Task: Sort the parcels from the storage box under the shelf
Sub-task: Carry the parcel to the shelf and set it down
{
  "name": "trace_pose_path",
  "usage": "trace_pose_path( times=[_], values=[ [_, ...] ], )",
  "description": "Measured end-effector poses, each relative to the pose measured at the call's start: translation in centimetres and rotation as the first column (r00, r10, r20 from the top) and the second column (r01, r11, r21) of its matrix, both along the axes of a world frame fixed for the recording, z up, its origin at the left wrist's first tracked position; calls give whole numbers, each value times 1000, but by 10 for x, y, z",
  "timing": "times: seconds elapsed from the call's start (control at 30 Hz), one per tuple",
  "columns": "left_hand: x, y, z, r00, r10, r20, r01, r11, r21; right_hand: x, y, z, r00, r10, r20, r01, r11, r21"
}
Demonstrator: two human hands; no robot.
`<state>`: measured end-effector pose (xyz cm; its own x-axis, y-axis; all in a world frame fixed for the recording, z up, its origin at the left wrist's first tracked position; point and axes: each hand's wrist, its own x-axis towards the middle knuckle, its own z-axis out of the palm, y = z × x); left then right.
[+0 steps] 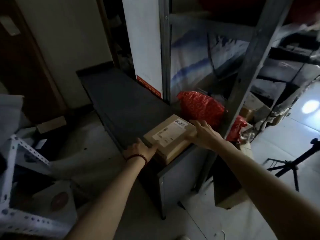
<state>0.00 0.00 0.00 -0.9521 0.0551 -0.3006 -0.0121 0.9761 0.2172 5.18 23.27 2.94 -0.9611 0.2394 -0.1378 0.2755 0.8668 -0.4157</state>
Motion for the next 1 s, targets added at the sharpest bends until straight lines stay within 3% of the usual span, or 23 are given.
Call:
trace_pose_path(
  times=[0.23, 0.43, 0.5, 0.6, 0.67, 0.83, 1.0],
  values=[
    [-21, 14, -30, 975, 118, 186, -149, 975, 166, -60, 6, -31, 967, -109, 232, 138, 984, -114],
    [-27, 18, -53, 982, 144, 121, -181, 906, 383, -73, 7, -48, 936, -278, 214, 325, 918, -227],
    [-25, 22, -58, 974, 165, 155, -224, 796, 562, -69, 5, -51, 909, -362, 206, 410, 864, -292],
    [-19, 28, -51, 939, 223, 261, -340, 502, 795, -54, 2, -47, 888, -443, 118, 450, 792, -413],
    [-17, 29, -40, 957, 173, 232, -283, 392, 875, -38, 4, -38, 874, -486, 20, 422, 737, -527],
    [-2, 47, 0, 992, 2, 129, -123, 325, 938, 39, 25, -8, 821, -571, -7, 345, 506, -791],
    [78, 91, 17, 963, -177, 201, -131, 344, 930, 180, 46, -14, 735, -672, 88, 353, 269, -896]
  ],
)
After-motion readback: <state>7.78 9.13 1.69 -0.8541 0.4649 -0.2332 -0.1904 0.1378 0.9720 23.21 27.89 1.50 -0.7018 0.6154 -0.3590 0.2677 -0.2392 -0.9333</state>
